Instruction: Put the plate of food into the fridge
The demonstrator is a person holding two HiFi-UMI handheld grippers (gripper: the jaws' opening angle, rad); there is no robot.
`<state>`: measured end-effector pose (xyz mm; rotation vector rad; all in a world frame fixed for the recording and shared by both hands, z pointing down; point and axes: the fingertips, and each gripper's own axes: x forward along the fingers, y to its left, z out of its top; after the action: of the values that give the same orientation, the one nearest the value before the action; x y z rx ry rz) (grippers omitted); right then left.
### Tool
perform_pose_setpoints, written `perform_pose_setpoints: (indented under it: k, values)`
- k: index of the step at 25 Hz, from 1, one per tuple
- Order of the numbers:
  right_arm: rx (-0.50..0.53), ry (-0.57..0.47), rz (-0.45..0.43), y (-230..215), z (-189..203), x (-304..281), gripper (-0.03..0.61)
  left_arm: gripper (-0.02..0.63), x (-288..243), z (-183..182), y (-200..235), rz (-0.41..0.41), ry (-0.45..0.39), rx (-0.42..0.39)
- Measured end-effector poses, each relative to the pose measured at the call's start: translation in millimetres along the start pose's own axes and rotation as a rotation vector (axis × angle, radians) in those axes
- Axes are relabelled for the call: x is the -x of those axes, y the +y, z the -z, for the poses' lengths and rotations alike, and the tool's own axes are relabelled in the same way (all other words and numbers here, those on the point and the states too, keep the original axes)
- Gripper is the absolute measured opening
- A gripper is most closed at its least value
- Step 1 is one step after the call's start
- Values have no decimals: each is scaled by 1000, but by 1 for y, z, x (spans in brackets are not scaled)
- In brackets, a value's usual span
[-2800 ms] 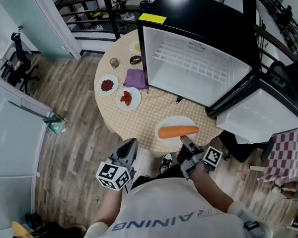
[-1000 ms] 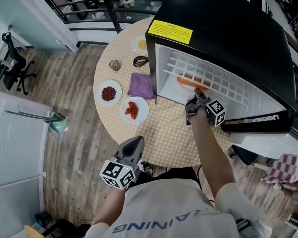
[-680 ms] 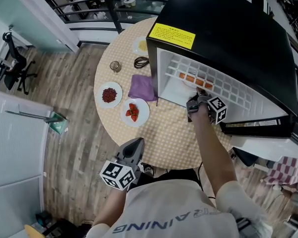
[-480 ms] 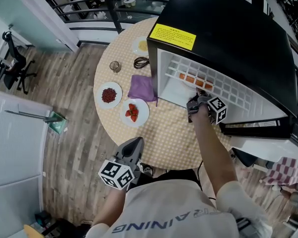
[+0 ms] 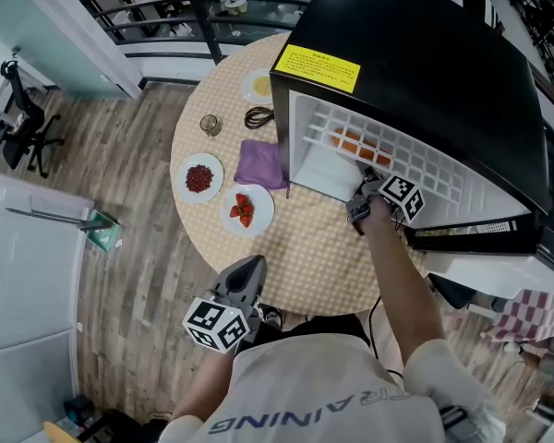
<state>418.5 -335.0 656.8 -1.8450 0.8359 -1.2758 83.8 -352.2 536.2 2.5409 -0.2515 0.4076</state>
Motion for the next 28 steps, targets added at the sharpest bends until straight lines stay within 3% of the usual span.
perform_pose_setpoints:
  k: [5,15,18,19,20,21,28]
  values:
    - [181,54,11,10,5,2,169,8,2,1,0,0,1,-1]
    - [439,157,98,5,30,22,172,9,5,0,-3,14,-3,-9]
    - [464,151,39,21,41,38,167,9,8,-2,-6,17,-9,-31]
    - [473,140,19,26,44,46,132,9,9,-3,-7,18,-10,-44]
    - [486,126,1,31,47,54,53,9,9,-5,-8,20,-11,-54]
    - [501,113,-19,34,50,63,35,9,9,-6,-8,23,-13,-63]
    - [730,34,-157,65,74,127,21,9,7,-28,-22,65,-45,-132]
